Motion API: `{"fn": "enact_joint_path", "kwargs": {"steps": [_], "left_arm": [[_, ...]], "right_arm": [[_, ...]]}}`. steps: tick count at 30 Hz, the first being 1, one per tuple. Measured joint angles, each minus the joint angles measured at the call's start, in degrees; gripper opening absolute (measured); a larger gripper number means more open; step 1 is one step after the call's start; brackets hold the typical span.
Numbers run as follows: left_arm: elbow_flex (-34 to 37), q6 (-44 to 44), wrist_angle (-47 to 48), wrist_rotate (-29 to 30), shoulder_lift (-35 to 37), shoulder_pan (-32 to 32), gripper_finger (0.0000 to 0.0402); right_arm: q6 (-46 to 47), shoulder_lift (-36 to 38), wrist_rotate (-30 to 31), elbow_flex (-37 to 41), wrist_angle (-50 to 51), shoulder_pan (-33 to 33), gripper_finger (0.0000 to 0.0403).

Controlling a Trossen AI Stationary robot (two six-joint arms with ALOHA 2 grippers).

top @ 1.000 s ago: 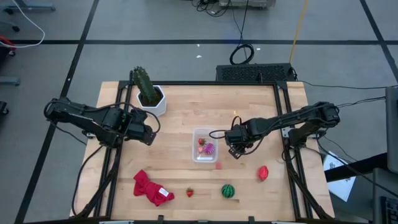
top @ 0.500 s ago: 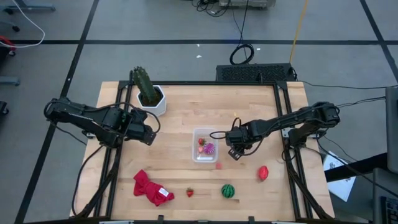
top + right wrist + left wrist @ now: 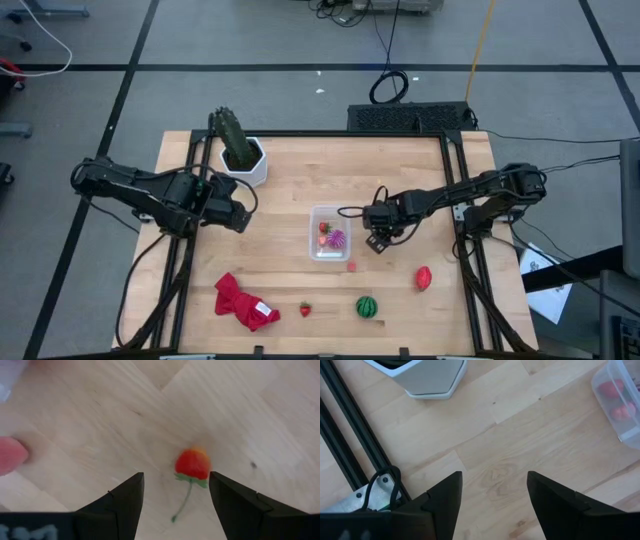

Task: Pick and placing Produce into tupperware
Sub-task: Put the top red strawberry into the transparent bin

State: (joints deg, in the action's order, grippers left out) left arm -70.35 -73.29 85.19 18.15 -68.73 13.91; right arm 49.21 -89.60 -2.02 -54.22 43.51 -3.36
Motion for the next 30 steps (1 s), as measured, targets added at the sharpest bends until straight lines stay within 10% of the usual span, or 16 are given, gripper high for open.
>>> {"fn": "enact_joint_path", "kwargs": {"steps": [30], "left_arm": [[0.0, 2.3, 0.0, 0.5, 0.0, 0.0, 0.0230]], "right_arm": [[-2.0, -7.0, -2.4, -0.1, -3.0, 0.1, 0.0215]]}}
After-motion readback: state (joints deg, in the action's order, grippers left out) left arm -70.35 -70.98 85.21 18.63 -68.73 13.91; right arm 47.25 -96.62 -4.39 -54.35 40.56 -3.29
